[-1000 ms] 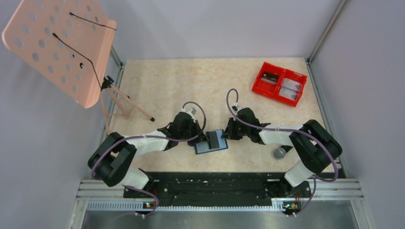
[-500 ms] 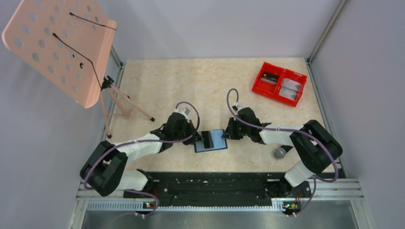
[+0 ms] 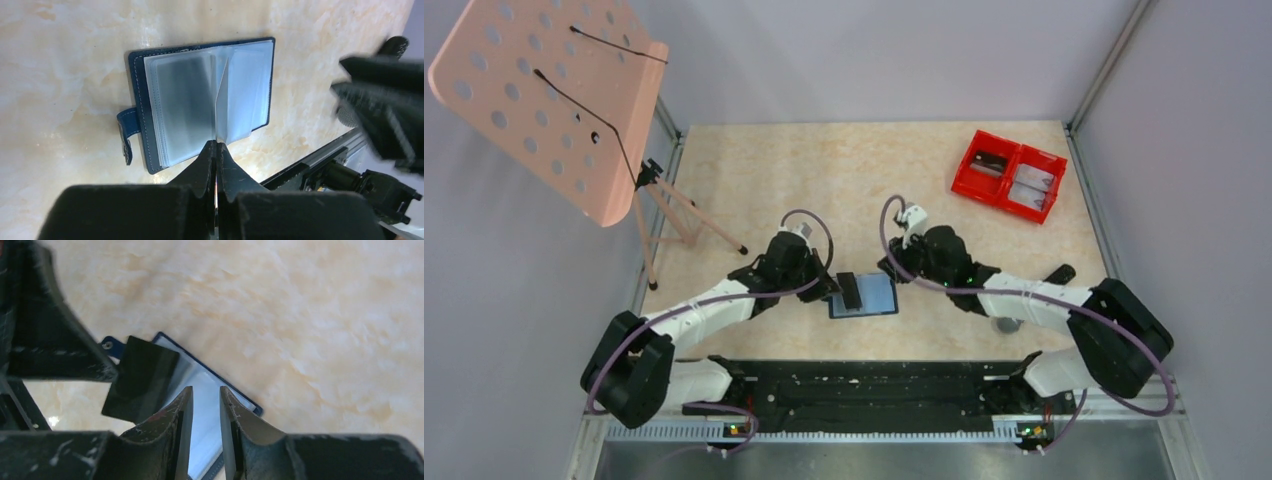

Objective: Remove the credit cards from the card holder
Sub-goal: Remove the credit card from the card holder, then place the credit card in the storage box.

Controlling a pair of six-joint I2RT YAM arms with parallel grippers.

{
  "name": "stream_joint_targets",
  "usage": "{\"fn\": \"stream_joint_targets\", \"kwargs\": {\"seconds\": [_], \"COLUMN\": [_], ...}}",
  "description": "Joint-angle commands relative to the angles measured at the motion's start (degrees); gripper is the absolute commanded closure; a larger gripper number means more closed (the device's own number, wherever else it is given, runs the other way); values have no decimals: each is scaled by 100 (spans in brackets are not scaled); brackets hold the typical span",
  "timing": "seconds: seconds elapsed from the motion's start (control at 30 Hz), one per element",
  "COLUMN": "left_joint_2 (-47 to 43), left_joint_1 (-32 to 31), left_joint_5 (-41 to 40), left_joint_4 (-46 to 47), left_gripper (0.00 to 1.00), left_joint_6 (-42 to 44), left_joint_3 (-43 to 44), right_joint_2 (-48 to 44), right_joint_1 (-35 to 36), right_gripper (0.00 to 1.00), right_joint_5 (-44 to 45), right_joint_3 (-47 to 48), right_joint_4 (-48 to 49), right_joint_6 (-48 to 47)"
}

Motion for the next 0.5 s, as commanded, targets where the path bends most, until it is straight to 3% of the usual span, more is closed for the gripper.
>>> {"fn": "stream_joint_targets", "kwargs": {"seconds": [0.0,0.1,0.2,0.3,0.37,0.47], "left_joint_2": [-441,-673,-882,-1079,-1160,-1199], "left_joint_1": [129,298,495,605,619,631], "left_joint_5": [-234,-135,8,45,59,260], "left_joint_4": [-240,-194,-188,-200,-173,1], "left_gripper": [100,100,100,100,100,100], "left_joint_6": [-290,-635,-911,-1103,-1246,-1555], "left_joint_3": [234,177,189,187,157,62], "right_joint_2": [-409,-332,-335,-298,-123,219], "right_joint_1": [1069,1227,1262,1606,1934,2251], "right_gripper": [73,74,74,69,61,60], "right_joint_5": [876,888,51,-343,-81,647], "right_joint_3": [-578,-690,-961,-1386,-1528,-1615], "right_joint_4": [2020,2472,3077,3732,3943,4569], "right_joint_6": [-2517,-2775,-3194,-4414,-5214,-5760]}}
